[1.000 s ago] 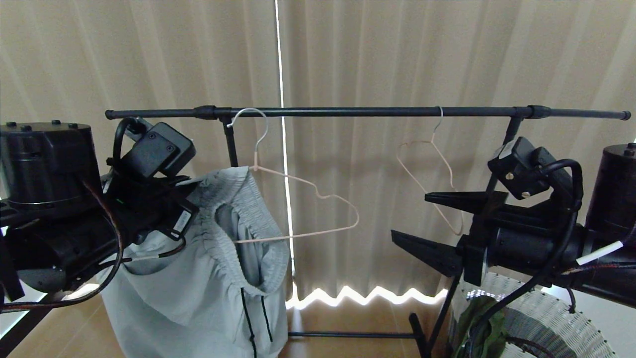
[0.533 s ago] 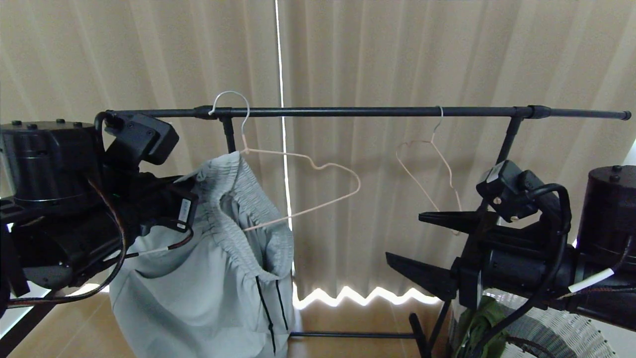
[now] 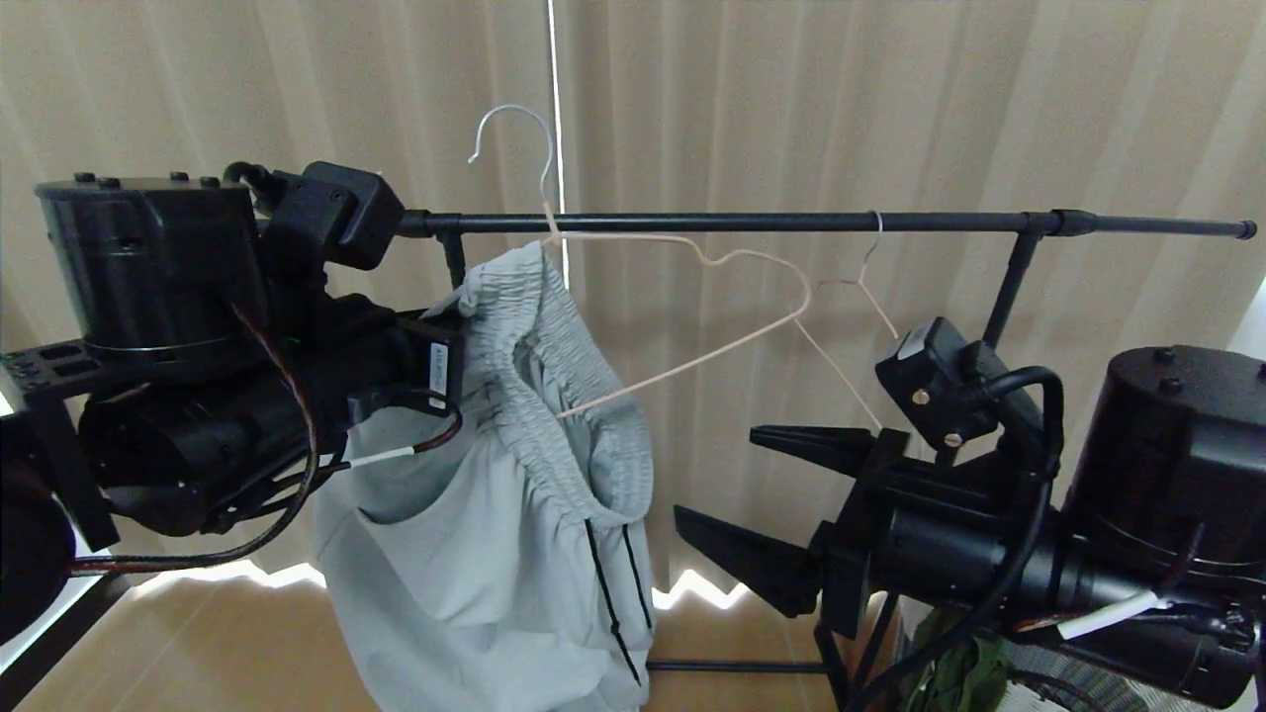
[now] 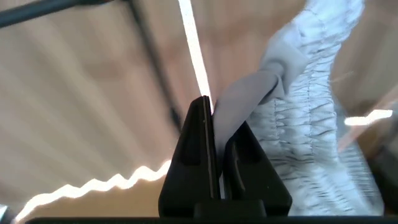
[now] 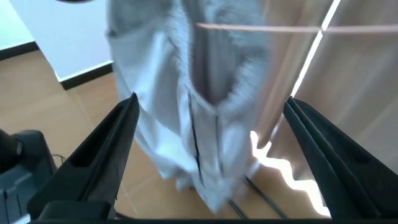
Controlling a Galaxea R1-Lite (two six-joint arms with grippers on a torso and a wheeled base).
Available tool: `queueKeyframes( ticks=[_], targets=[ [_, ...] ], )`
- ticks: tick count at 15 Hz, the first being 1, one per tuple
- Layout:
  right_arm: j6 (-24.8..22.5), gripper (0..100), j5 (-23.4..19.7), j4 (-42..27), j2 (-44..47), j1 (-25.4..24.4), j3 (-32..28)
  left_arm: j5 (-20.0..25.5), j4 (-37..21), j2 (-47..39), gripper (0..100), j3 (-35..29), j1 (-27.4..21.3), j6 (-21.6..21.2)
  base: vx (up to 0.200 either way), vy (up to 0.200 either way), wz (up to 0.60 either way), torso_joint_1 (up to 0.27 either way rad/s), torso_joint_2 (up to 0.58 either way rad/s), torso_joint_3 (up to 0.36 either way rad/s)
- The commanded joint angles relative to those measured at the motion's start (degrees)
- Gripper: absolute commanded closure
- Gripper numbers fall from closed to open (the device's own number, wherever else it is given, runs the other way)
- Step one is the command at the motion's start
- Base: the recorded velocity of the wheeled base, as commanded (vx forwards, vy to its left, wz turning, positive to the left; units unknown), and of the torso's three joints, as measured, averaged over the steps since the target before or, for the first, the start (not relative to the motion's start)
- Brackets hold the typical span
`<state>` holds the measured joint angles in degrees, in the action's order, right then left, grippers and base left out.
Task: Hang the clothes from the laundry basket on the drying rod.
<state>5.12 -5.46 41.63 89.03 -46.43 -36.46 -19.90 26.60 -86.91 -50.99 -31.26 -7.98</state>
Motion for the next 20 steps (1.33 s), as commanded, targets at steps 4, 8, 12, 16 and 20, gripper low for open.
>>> queueKeyframes(
  ticks=[4,8,12,16,20],
  targets=[
    [0.77,0,0.28,2.23,6.42,-0.59,-1.42,0.03,0.12,-0.28,100,-2.36,-3.20,0.34,0.000,0.000,0.00,0.000,0.00,0.000],
    [1.03,0,5.20,8.82,12.84,3.63,-0.72,0.56,3.90,0.95,100,-1.83,-3.37,-0.10,0.000,0.000,0.00,0.000,0.00,0.000],
    [0.94,0,5.64,9.52,14.42,4.25,-0.98,0.73,4.69,2.36,100,-1.83,-4.60,-0.10,0.000,0.000,0.00,0.000,0.00,0.000],
    [0.94,0,5.73,9.43,14.77,5.48,-1.07,0.82,4.69,4.11,100,-1.74,-6.62,-0.36,0.000,0.000,0.00,0.000,0.00,0.000],
    [0.77,100,7.31,8.99,12.66,7.41,-0.28,0.82,4.69,4.03,100,-1.74,-6.10,-0.89,0.000,0.000,0.00,0.000,0.00,0.000]
  ],
)
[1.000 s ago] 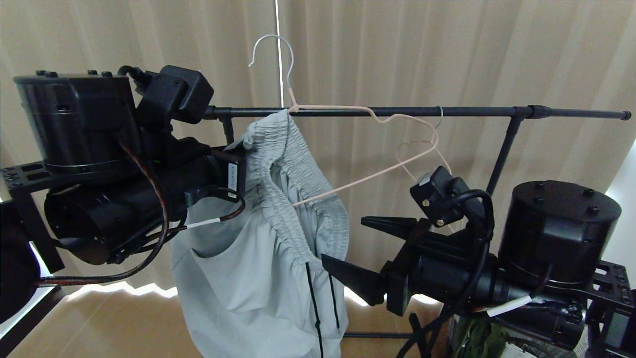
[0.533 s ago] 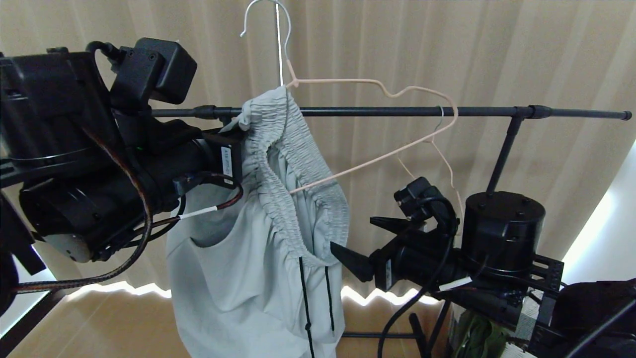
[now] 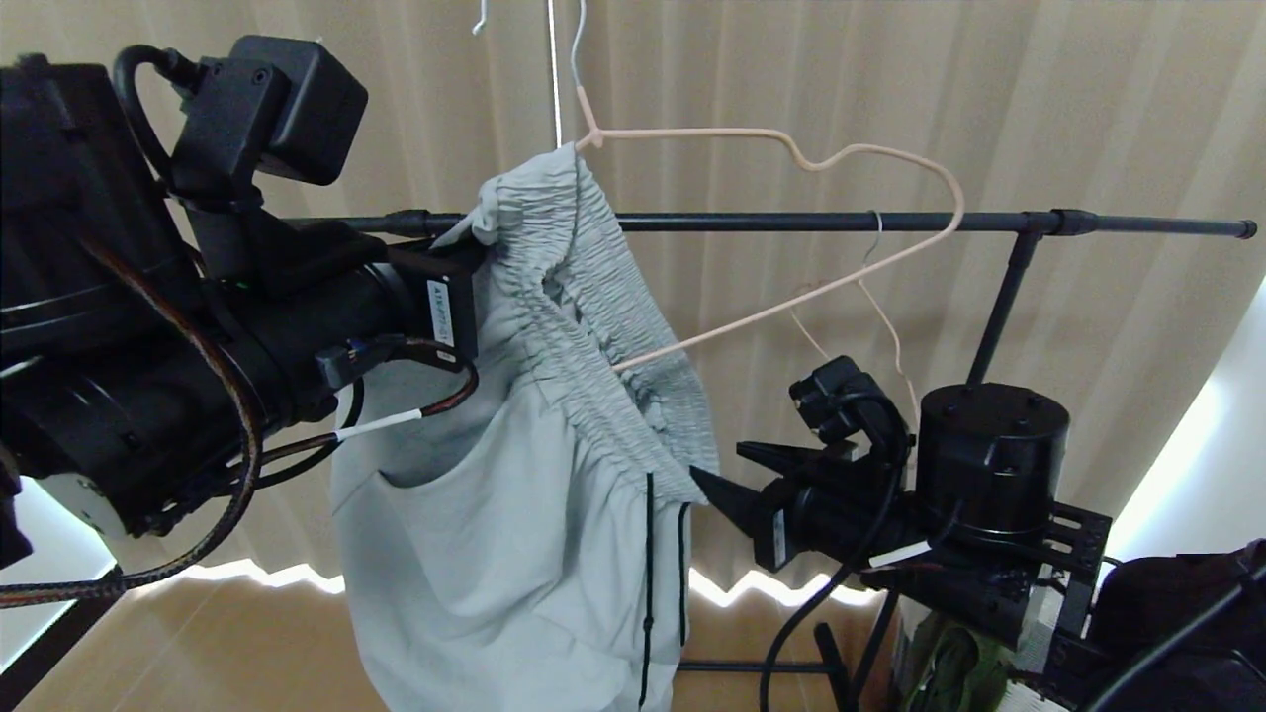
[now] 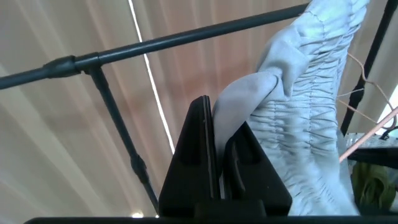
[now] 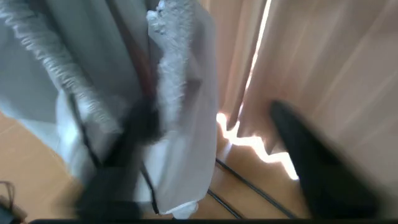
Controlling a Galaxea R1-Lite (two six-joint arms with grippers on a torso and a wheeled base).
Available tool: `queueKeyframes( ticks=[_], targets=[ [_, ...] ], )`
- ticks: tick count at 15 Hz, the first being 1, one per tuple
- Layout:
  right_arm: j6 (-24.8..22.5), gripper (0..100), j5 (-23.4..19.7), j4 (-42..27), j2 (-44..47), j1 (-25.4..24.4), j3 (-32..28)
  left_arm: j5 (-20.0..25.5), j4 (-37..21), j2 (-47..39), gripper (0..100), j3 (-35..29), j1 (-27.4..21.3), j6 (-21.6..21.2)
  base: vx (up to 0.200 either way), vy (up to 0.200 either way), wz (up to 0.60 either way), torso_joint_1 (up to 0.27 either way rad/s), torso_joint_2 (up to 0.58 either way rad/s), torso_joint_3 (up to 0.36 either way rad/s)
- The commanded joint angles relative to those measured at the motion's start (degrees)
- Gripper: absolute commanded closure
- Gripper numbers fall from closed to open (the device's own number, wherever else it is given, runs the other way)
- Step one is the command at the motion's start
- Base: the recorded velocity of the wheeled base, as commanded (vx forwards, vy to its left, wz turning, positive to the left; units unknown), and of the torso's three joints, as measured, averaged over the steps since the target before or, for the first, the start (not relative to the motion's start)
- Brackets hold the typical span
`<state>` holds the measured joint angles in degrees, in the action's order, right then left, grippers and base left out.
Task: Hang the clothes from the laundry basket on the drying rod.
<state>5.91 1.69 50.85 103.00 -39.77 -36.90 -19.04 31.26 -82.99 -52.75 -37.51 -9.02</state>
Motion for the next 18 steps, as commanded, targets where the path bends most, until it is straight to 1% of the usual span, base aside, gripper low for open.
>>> queueKeyframes(
  ticks=[1,3,4,6,7,8,9,11,14,17,18],
  targets=[
    [-0.11,100,0.15,-0.49,-2.01,1.01,0.25,-0.03,0.03,0.20,100,0.19,0.24,-0.47,0.000,0.000,0.00,0.000,0.00,0.000],
    [-0.11,100,0.15,-1.80,-4.74,3.47,0.87,-0.03,0.12,0.29,100,1.16,1.30,-3.81,0.000,0.000,0.00,0.000,0.00,0.000],
    [-0.11,100,0.15,-2.68,-6.41,5.49,0.87,-0.03,0.56,0.38,100,1.68,2.09,-5.74,0.000,0.000,0.00,0.000,0.00,0.000],
    [-0.20,100,0.15,-4.09,-8.60,9.88,0.69,-0.03,2.49,0.38,100,3.09,3.94,-10.14,0.000,0.000,0.00,0.000,0.00,0.000],
    [-0.20,100,0.15,-4.18,-8.96,11.29,0.51,-0.03,3.20,0.29,100,3.71,4.29,-11.46,0.000,0.000,0.00,0.000,0.00,0.000],
    [-0.20,100,0.15,-4.18,-9.31,13.66,0.07,-0.03,4.60,0.11,100,4.94,4.73,-14.09,0.000,0.000,0.00,0.000,0.00,0.000],
    [-0.20,100,0.15,-4.09,-9.48,15.51,-0.54,-0.03,5.75,0.11,100,5.99,4.82,-15.59,0.000,0.000,0.00,0.000,0.00,0.000],
    [-0.20,100,0.15,-4.09,-9.66,17.18,-1.42,-0.03,6.10,0.29,100,8.19,4.90,-17.70,0.000,0.000,0.00,0.000,0.00,0.000],
    [-0.20,100,0.15,-3.83,-9.57,18.14,-2.30,0.06,6.18,0.38,100,11.18,6.13,-21.21,0.000,0.000,0.00,0.000,0.00,0.000],
    [-0.20,100,0.15,-3.56,-9.66,18.14,-2.47,0.06,6.18,0.38,100,12.32,6.49,-21.65,0.000,0.000,0.00,0.000,0.00,0.000],
    [-0.20,100,0.06,-3.56,-10.27,18.14,-2.39,0.06,6.18,0.38,100,14.43,7.89,-24.03,0.000,0.000,0.00,0.000,0.00,0.000]
  ],
)
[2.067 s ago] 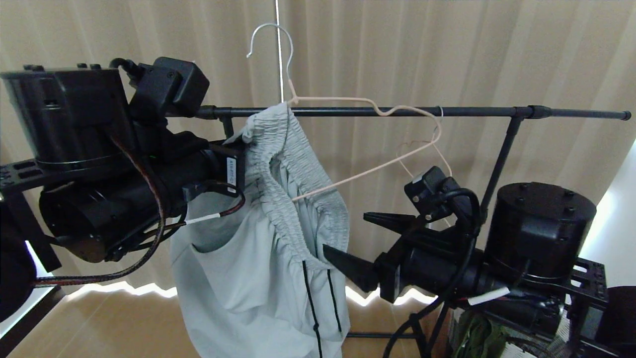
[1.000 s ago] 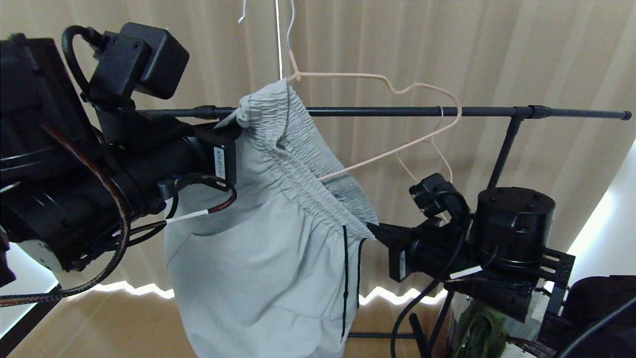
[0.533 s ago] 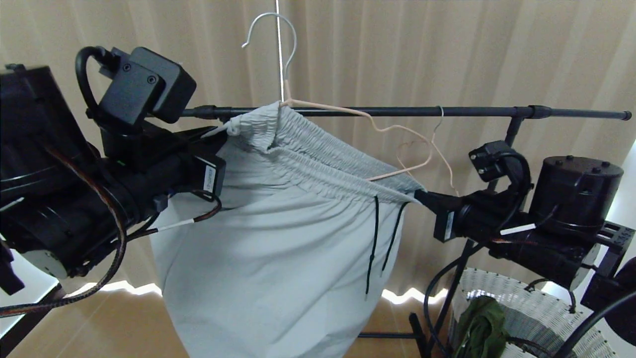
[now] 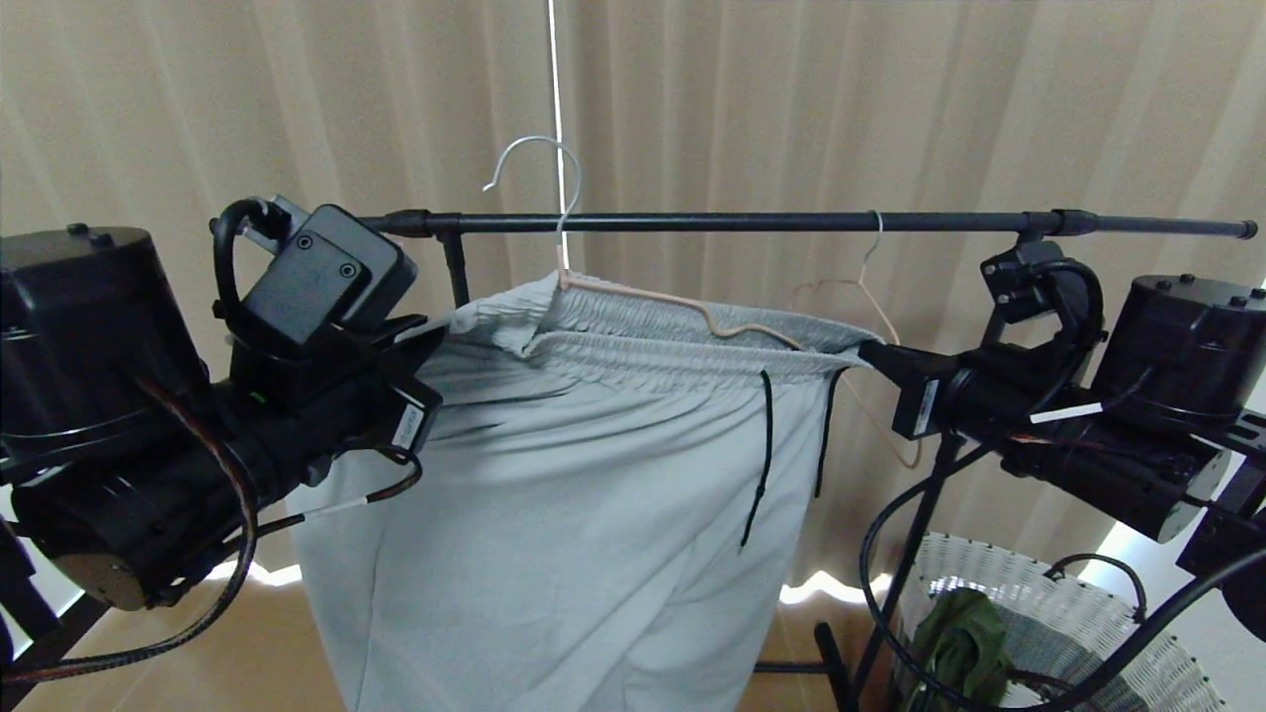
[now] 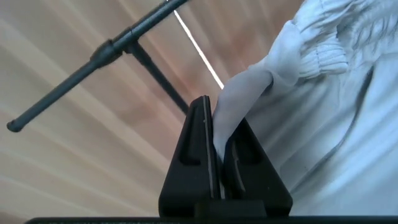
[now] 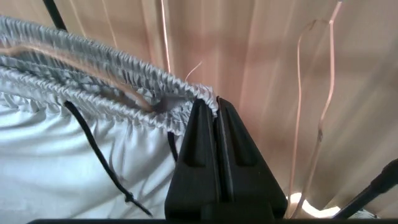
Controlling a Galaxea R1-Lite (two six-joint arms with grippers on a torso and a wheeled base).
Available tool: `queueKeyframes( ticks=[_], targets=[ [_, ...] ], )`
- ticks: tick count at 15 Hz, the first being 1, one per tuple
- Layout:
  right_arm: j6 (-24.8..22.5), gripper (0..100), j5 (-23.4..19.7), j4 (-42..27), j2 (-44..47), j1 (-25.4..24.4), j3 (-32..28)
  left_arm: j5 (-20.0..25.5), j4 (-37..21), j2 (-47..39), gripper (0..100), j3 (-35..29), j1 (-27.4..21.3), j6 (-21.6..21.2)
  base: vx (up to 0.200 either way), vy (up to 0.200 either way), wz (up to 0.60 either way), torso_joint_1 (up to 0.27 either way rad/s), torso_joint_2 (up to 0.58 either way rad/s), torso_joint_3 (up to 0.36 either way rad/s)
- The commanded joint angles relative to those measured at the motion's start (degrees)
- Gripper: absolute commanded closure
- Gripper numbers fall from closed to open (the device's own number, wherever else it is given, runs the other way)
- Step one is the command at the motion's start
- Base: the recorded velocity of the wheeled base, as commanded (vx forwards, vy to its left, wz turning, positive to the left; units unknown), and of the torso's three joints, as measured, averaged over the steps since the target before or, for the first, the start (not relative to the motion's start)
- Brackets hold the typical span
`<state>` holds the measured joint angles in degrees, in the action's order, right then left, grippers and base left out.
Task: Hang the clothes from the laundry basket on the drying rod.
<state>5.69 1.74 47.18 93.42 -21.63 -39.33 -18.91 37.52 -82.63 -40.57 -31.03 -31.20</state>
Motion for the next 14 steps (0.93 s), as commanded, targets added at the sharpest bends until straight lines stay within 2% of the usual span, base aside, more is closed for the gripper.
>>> queueKeyframes(
  ticks=[1,2,5,9,12,14],
  targets=[
    [0.02,100,-0.42,0.02,-1.40,-0.43,0.22,-0.08,-0.08,0.01,100,3.39,2.37,-3.96,0.000,0.000,0.00,0.000,0.00,0.000],
    [0.02,100,-0.51,0.02,-1.66,-0.70,0.48,-0.08,-0.08,-0.08,100,3.57,2.72,-4.40,0.000,0.000,0.00,0.000,0.00,0.000],
    [-0.07,100,-0.69,-0.24,-3.06,-5.71,1.09,-0.69,-0.08,-0.60,100,3.13,3.25,-4.22,0.000,0.000,0.00,0.000,0.00,0.000],
    [-1.39,100,-0.69,-0.51,-5.26,-14.85,4.26,-4.91,-0.08,-1.48,100,3.04,4.31,-3.17,0.000,0.000,0.00,0.000,0.00,0.000],
    [-2.09,100,-0.78,-0.33,-4.65,-21.09,6.81,-6.84,0.01,-3.68,100,1.46,4.31,2.63,0.000,0.000,0.00,0.000,0.00,0.000],
    [-2.09,100,-0.78,-0.51,-4.21,-21.97,6.72,-8.16,0.01,-4.03,100,0.14,4.31,5.53,0.000,0.000,0.00,0.000,0.00,0.000]
  ],
)
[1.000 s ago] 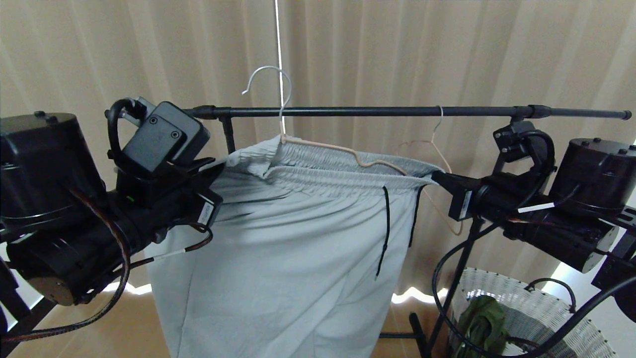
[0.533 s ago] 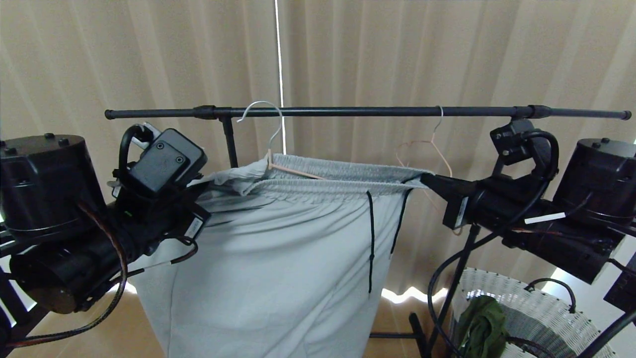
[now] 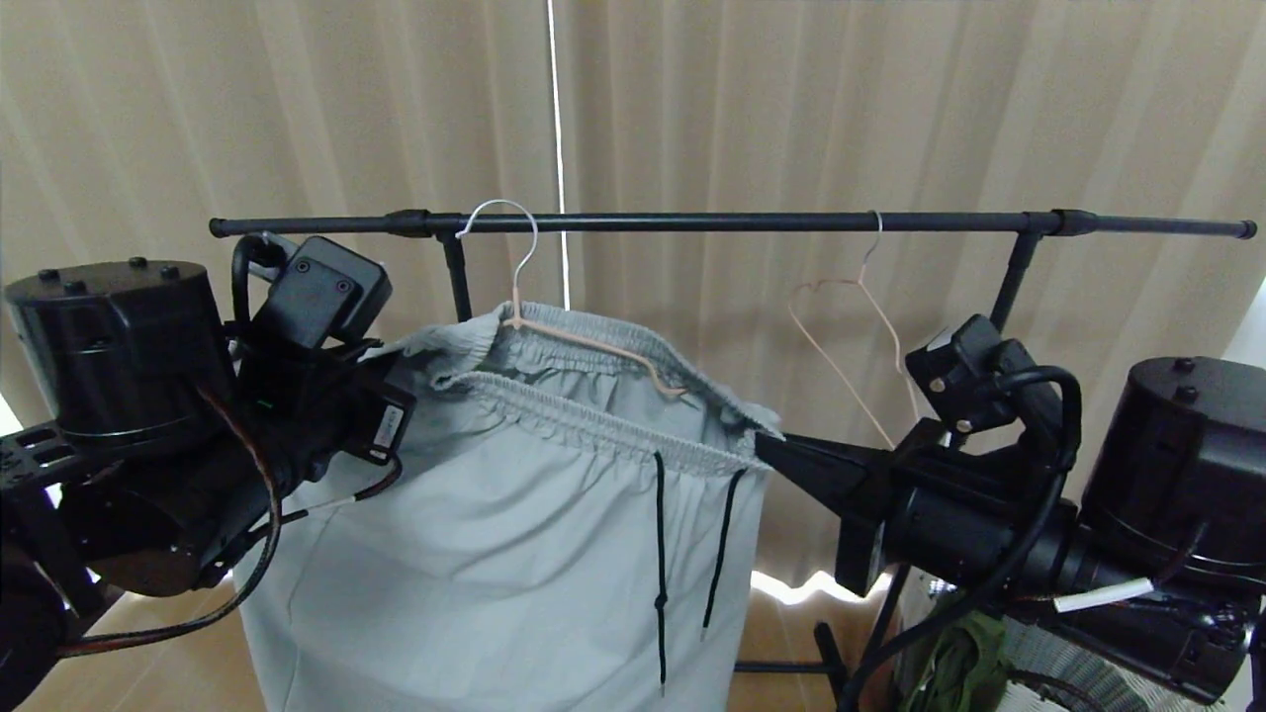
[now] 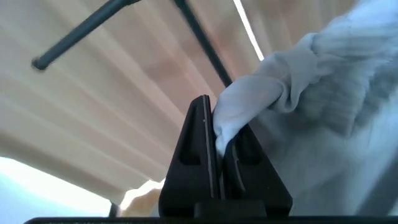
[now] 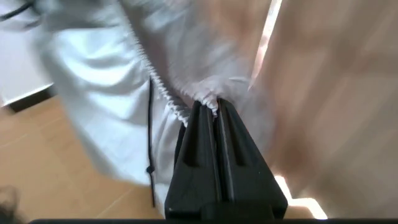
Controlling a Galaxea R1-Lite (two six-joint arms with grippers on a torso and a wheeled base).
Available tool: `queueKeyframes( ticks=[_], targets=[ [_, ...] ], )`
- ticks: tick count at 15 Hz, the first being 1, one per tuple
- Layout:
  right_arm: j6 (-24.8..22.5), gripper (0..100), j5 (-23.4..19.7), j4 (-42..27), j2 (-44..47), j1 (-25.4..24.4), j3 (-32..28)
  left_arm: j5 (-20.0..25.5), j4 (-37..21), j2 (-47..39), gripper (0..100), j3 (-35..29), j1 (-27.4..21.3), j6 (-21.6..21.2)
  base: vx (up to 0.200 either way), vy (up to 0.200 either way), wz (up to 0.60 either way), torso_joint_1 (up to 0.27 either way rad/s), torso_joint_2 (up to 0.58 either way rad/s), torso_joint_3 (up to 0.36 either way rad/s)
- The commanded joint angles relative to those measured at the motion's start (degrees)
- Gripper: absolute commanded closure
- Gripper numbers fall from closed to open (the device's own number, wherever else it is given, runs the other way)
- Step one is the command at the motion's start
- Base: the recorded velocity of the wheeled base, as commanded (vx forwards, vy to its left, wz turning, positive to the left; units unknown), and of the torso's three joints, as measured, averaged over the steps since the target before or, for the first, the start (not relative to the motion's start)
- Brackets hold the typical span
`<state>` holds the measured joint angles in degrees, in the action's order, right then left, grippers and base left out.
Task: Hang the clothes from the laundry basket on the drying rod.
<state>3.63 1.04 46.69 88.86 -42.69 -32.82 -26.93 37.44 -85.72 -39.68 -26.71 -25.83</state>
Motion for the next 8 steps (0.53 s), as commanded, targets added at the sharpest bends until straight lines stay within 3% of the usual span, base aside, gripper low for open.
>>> queueKeyframes(
  ticks=[1,2,3,8],
  targets=[
    [-0.03,100,-0.07,-0.11,0.35,-0.90,0.21,-0.14,0.09,-0.85,100,-0.93,-0.01,0.70,0.000,0.000,0.00,0.000,0.00,0.000],
    [-0.03,100,-0.07,-0.11,0.35,-0.90,0.39,-0.05,0.09,-0.76,100,-1.01,-0.01,0.70,0.000,0.000,0.00,0.000,0.00,0.000],
    [-0.03,0,-0.07,-0.11,0.35,-0.90,0.56,-0.05,0.09,-0.67,100,-1.01,-0.01,0.70,0.000,0.000,0.00,0.000,0.00,0.000],
    [-1.44,0,0.11,-0.02,-0.26,-0.81,5.75,-0.14,0.09,-0.76,100,-2.42,-0.10,3.16,0.000,0.000,0.00,0.000,0.00,0.000]
  ],
)
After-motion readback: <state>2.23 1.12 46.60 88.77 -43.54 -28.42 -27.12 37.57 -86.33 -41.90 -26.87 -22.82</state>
